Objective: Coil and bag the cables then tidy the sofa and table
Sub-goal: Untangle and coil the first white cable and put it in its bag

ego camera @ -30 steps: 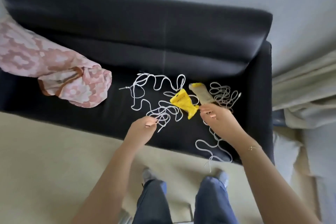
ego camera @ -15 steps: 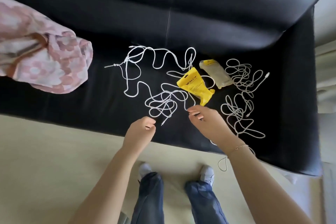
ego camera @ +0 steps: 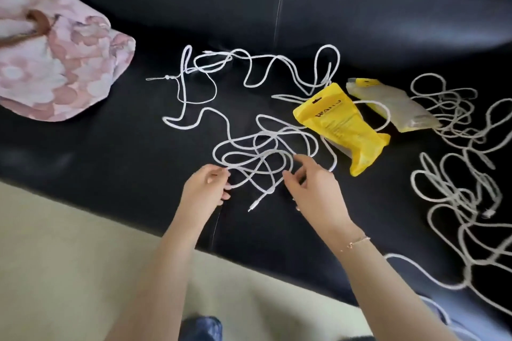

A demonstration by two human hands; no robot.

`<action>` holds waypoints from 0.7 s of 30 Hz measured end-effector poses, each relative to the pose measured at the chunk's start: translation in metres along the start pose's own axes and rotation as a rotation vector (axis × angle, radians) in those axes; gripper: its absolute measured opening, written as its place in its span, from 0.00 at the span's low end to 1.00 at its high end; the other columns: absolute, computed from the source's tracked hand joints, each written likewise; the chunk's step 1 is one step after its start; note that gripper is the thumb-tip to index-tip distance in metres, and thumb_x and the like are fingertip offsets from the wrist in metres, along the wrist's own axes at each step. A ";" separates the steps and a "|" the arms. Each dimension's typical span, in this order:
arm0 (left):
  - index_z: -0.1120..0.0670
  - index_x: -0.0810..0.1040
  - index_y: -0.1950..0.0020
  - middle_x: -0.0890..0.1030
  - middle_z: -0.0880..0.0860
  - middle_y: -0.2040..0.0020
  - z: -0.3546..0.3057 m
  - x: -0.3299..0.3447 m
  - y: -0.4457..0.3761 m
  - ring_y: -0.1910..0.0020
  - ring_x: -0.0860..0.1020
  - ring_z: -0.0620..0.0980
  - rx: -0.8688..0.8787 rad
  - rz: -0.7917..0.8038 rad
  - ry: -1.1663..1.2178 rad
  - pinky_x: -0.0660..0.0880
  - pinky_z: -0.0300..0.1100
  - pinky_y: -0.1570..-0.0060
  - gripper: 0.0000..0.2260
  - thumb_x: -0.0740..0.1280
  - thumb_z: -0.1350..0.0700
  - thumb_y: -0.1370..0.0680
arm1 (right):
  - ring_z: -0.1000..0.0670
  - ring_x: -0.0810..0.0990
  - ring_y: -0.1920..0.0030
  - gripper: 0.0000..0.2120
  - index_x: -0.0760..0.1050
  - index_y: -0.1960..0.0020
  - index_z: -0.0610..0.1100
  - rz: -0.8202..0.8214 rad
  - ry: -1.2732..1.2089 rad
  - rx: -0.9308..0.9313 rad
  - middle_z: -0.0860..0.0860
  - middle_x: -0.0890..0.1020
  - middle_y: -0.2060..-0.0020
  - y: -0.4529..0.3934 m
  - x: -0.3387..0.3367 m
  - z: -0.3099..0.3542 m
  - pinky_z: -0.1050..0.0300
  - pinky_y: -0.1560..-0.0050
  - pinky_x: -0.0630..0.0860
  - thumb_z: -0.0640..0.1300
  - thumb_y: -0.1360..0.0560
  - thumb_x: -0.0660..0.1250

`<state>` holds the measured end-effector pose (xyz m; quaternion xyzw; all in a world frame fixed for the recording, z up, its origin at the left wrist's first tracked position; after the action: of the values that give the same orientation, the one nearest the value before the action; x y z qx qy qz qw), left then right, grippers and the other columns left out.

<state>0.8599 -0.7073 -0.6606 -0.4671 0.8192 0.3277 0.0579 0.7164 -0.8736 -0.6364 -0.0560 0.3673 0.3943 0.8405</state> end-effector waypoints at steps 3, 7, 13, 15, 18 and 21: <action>0.51 0.81 0.56 0.81 0.47 0.65 0.008 0.000 -0.001 0.71 0.77 0.41 0.137 -0.089 0.031 0.73 0.37 0.64 0.07 0.64 0.55 0.20 | 0.49 0.78 0.67 0.10 0.74 0.47 0.45 -0.036 0.067 -0.079 0.49 0.78 0.65 -0.013 0.009 0.000 0.51 0.64 0.78 0.51 0.22 0.66; 0.51 0.81 0.59 0.80 0.44 0.69 0.014 0.000 0.008 0.71 0.76 0.39 0.244 -0.134 0.051 0.75 0.39 0.60 0.08 0.66 0.56 0.21 | 0.53 0.78 0.75 0.07 0.76 0.54 0.47 -0.185 -0.210 -0.062 0.52 0.81 0.66 -0.002 0.010 -0.019 0.58 0.70 0.76 0.49 0.21 0.64; 0.50 0.82 0.55 0.81 0.43 0.62 0.006 0.002 0.018 0.67 0.76 0.37 0.297 -0.068 0.017 0.73 0.37 0.56 0.04 0.68 0.54 0.22 | 0.49 0.81 0.72 0.05 0.77 0.54 0.46 -0.310 -0.630 -0.100 0.48 0.82 0.64 0.022 -0.013 -0.008 0.58 0.73 0.77 0.46 0.21 0.65; 0.50 0.82 0.53 0.82 0.46 0.58 0.004 0.001 0.023 0.65 0.78 0.38 0.297 -0.035 0.032 0.73 0.37 0.56 0.03 0.68 0.53 0.22 | 0.50 0.82 0.70 0.04 0.77 0.54 0.46 -0.340 -0.601 -0.199 0.47 0.82 0.66 0.026 -0.023 0.010 0.59 0.69 0.78 0.45 0.21 0.66; 0.49 0.81 0.50 0.82 0.46 0.52 0.006 -0.003 0.030 0.57 0.81 0.43 0.280 0.011 0.087 0.75 0.38 0.54 0.05 0.69 0.50 0.22 | 0.51 0.81 0.69 0.04 0.78 0.54 0.45 -0.400 -0.567 -0.292 0.45 0.81 0.68 0.034 -0.040 0.024 0.60 0.64 0.79 0.45 0.21 0.67; 0.48 0.80 0.48 0.81 0.47 0.49 0.007 -0.015 0.040 0.54 0.82 0.46 0.327 -0.032 0.139 0.76 0.38 0.54 0.04 0.68 0.52 0.21 | 0.51 0.81 0.69 0.07 0.79 0.53 0.42 -0.461 -0.622 -0.281 0.44 0.82 0.68 0.051 -0.058 0.026 0.61 0.62 0.78 0.46 0.22 0.68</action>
<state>0.8346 -0.6783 -0.6410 -0.4858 0.8562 0.1559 0.0818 0.6708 -0.8649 -0.5694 -0.1290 0.0161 0.2400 0.9620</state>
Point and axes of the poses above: each hand's wrist, its own y-axis away from the middle knuckle, its own x-axis out of the palm, z = x × y, the point moved 7 cm from there along -y, towards the middle knuckle
